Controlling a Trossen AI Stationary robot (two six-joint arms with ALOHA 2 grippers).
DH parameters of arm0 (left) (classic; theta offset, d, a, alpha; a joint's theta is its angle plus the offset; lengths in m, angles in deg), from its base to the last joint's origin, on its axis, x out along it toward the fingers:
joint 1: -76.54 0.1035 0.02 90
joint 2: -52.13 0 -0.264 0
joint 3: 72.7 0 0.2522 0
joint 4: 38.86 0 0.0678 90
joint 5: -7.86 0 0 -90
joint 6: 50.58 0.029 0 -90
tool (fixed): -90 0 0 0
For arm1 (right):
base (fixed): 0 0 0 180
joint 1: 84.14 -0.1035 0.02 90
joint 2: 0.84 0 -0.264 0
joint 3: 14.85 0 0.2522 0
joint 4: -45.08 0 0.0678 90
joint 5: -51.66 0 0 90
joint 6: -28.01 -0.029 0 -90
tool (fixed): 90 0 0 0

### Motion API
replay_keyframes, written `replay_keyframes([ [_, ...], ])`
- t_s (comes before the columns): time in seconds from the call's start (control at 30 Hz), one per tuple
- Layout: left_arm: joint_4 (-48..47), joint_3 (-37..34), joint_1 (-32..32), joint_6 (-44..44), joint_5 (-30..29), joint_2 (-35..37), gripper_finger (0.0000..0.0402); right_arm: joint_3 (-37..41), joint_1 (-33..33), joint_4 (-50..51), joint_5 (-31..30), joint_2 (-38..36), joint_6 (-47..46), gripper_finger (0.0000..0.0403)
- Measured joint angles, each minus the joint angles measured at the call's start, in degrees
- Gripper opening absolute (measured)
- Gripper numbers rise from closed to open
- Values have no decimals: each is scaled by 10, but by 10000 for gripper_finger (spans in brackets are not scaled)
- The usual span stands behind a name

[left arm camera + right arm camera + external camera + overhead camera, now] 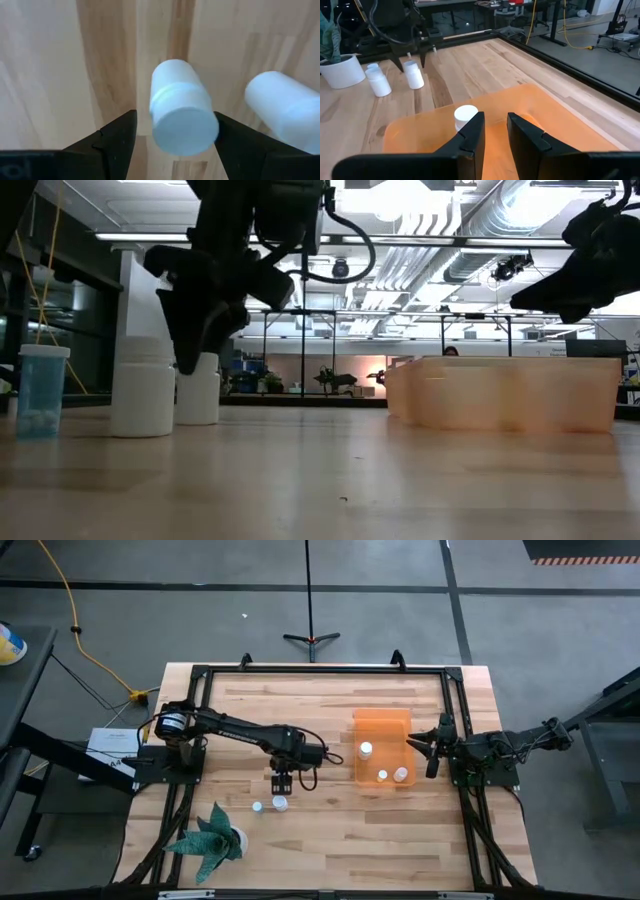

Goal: Pick and place pill bottles into a basket
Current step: Put the top white medicine bottle into the orange container

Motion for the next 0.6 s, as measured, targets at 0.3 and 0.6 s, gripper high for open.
replay_keyframes([
  [0.3,25,0,0,19,1,0,280,0,0,0,0,0,0,74],
  [0.6,43,1,4,68,3,1,191,0,0,0,0,0,0,74],
])
